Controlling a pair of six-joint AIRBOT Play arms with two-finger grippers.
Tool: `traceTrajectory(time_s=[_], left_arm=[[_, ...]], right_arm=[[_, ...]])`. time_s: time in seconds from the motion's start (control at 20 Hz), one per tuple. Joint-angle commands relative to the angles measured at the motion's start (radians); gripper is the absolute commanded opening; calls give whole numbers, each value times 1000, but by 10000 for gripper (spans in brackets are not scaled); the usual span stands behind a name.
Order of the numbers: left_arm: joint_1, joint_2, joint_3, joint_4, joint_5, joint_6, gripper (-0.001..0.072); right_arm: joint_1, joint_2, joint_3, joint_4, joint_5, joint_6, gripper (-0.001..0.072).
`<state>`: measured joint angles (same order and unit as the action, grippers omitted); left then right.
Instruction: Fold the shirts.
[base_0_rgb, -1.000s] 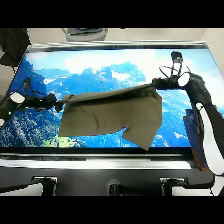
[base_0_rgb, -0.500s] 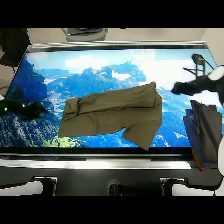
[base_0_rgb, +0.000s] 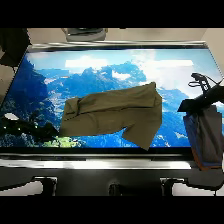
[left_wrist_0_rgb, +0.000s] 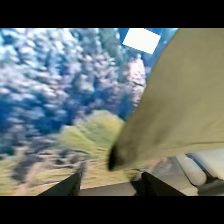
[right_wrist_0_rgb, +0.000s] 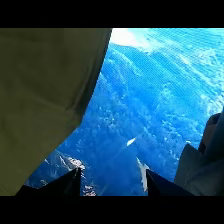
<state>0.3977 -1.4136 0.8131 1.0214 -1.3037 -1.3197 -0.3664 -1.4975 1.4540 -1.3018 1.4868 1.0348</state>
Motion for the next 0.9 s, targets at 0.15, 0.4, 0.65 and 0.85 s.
traceTrajectory(time_s=[0.15,0.4,0.65,0.85], left_arm=[[-35,0,-31,-39,182,-20,289],[-48,0,-31,-39,186,-33,28],[-48,14,-31,-39,185,-29,27],[-48,38,-31,-39,186,-3,28]], right_arm=[[-4,1,-9,0,38,-25,496],[-2,1,-118,35,21,-34,497],[33,-5,-322,184,-207,-68,512],[61,-89,-345,322,-341,-67,503]])
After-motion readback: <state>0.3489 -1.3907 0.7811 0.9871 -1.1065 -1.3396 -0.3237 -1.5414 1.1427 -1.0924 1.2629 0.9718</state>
